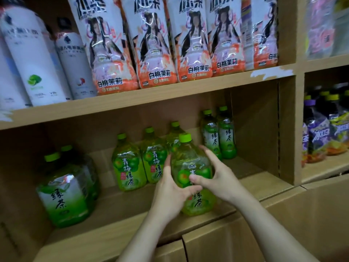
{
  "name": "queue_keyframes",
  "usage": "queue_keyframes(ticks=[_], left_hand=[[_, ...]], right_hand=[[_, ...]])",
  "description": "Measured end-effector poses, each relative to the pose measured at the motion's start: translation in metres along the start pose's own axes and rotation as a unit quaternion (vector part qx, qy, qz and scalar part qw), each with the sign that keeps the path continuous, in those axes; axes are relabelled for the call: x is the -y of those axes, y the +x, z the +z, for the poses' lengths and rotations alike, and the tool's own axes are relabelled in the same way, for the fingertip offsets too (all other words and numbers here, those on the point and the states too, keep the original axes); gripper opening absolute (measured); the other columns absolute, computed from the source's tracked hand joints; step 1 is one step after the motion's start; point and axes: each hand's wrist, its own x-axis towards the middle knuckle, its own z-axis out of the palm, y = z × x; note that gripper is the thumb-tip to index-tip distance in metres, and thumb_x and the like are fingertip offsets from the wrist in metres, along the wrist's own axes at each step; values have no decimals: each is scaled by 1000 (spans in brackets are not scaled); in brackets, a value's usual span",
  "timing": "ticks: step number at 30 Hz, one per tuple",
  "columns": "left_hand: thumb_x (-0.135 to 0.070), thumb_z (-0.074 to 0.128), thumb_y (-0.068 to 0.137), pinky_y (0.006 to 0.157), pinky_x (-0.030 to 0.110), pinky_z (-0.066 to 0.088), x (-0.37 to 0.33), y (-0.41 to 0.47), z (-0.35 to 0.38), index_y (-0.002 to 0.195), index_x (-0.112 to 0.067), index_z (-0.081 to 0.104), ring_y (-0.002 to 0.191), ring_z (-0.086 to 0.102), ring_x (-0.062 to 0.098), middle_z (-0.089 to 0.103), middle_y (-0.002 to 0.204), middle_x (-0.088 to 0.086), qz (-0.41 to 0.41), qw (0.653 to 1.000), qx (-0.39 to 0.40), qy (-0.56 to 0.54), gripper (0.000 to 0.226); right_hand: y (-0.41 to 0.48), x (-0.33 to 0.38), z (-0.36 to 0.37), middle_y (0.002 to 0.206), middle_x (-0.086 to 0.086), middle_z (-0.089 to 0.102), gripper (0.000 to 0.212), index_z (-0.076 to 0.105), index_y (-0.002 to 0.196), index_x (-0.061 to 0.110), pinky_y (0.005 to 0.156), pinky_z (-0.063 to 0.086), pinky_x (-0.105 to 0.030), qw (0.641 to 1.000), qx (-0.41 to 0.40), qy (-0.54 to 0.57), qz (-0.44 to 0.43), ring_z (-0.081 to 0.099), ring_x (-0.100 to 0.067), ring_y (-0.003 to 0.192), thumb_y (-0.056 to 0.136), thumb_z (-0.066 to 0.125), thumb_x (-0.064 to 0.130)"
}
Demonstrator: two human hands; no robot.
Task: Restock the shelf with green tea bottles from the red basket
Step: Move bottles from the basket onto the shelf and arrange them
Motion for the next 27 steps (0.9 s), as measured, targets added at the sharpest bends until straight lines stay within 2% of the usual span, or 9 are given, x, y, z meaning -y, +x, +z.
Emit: queue_keyframes(ticks=[4,7,10,12,14,17,20,24,27], left_hand=[[-34,89,56,78,6,44,25,-10,-51,144,-35,24,105,56,5,55,114,-16,-29,998,-55,24,110],[-40,89,53,91,22,47,40,-10,-79,144,-30,27,105,58,7,57,110,-15,-33,993,-96,61,111],[-23,89,60,87,11,35,50,-4,-99,146,-21,28,103,45,6,42,111,-9,-62,983,-148,91,105],[-22,89,58,96,20,39,62,6,-107,141,-24,35,109,49,9,48,120,-7,-71,979,-162,101,99],[-29,90,54,100,36,46,75,16,-111,137,-27,38,113,57,17,58,125,-2,-88,974,-175,112,98],[-34,88,55,100,41,45,81,27,-115,140,-30,31,117,56,25,56,131,4,-119,966,-185,132,103],[-23,84,67,102,38,43,83,31,-118,146,-25,24,121,53,29,56,134,8,-126,966,-177,139,99],[-23,74,80,95,38,44,81,29,-111,150,-28,7,120,53,32,54,135,11,-150,961,-167,163,97],[-24,72,82,97,42,43,69,25,-108,150,-27,3,124,49,34,48,140,13,-183,956,-161,165,98]], right_hand=[[8,4,44,139,22,46,78,25,141,50,111,36,-33,987,104,125,-10,43,6,128,75,66,51],[6,7,78,129,37,44,79,18,139,55,110,35,-26,986,129,106,-10,41,15,124,77,66,49],[1,8,102,119,43,40,71,22,129,58,109,32,-19,990,123,70,-9,37,24,117,80,70,38],[-4,12,107,112,43,40,66,28,126,54,101,31,-6,993,111,26,-21,39,27,109,82,70,28],[-9,16,108,113,38,45,62,36,134,43,89,28,4,995,97,-20,-34,46,18,111,84,69,25],[-16,18,104,132,16,51,62,38,141,29,99,34,-11,993,93,-58,-42,46,-1,124,86,66,27],[-23,16,94,128,6,58,55,44,137,32,100,43,-23,993,89,-76,-31,56,-10,117,86,65,27],[-42,27,75,107,14,70,29,64,115,33,95,49,-22,993,94,-65,-33,61,8,101,88,63,21],[-63,35,49,100,18,71,25,63,100,43,93,51,-27,992,93,-83,-23,63,7,98,88,63,21]])
